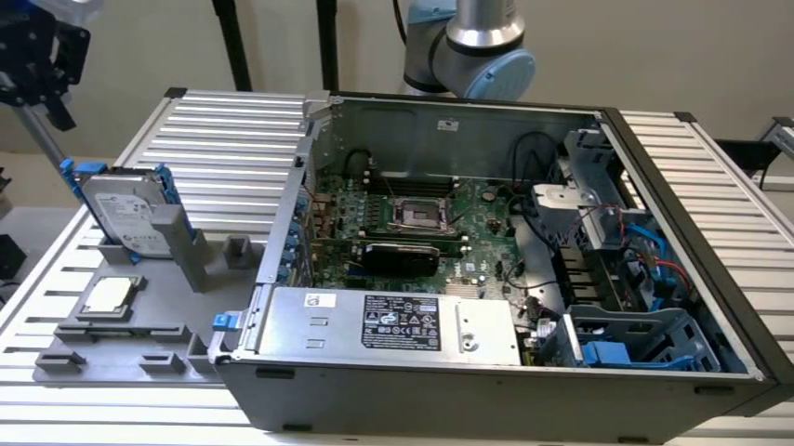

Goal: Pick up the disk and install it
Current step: 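Pick up the disk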

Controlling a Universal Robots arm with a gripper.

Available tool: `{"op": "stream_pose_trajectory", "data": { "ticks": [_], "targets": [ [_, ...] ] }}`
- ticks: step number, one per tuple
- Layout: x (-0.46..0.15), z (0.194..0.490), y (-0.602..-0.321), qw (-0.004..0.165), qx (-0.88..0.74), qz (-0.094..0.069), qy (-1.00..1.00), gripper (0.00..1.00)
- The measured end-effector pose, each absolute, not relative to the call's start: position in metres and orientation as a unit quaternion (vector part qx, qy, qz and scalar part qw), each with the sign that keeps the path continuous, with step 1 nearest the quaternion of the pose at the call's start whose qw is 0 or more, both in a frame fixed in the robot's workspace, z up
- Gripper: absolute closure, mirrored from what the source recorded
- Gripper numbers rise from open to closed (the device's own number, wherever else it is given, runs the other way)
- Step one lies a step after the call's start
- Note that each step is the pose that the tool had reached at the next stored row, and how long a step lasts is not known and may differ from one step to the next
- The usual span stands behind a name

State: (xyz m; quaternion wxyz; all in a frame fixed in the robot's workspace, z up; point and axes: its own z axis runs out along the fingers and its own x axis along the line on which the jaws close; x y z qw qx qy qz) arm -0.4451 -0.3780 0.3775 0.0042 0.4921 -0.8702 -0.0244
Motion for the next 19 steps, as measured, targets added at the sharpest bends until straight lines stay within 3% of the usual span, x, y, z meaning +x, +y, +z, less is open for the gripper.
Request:
{"op": "stream_pose_trajectory", "data": {
  "ticks": [19],
  "targets": [
    [-0.4382,0.3701,-0.378,0.008,0.604,-0.024,-0.796,0.89]
  ]
}}
